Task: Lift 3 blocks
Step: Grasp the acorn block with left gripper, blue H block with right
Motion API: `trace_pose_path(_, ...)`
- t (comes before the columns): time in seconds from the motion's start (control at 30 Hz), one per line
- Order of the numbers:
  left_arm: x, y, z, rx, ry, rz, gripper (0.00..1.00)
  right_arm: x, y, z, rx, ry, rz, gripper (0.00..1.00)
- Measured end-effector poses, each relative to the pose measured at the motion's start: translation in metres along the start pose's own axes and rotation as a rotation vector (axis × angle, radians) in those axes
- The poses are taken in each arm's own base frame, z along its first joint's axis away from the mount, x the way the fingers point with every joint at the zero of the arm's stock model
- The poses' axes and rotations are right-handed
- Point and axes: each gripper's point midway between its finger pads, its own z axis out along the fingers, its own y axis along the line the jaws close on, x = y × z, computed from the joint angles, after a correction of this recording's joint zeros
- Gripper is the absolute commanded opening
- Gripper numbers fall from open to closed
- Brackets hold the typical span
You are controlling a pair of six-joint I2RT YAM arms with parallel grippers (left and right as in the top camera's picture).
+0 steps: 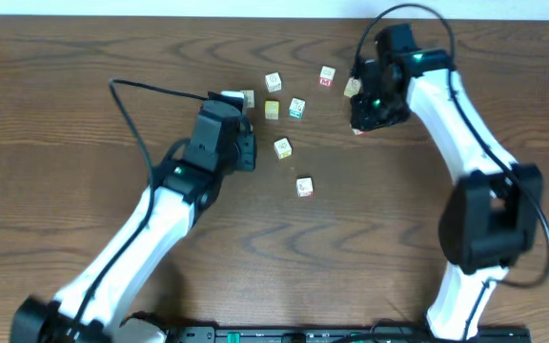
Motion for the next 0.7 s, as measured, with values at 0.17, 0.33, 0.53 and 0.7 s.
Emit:
trace_pose_path(0.17,0.023,-0.01,-0.018,0.016,-0.006,-0.036,0.08,0.009,0.013,-0.053,-0.002,-0.107,0.005,0.01)
trace_pose_path(0.33,0.084,-0.004,-0.003,-0.007,0.092,-0.08,0.08,0.045,0.016,-0.043,-0.015,-0.17,0.074,0.01)
trace_pose_path(0.53,0.111,-0.017,0.005,0.028,0.108,-0.1,0.07,0.101,0.037,0.021,-0.042,-0.096,0.084,0.01)
trace_pose_path(0.7,0.112,-0.023,0.019,0.037,0.104,-0.138,0.07,0.095,0.062,0.033,-0.065,-0.14,0.043,0.01)
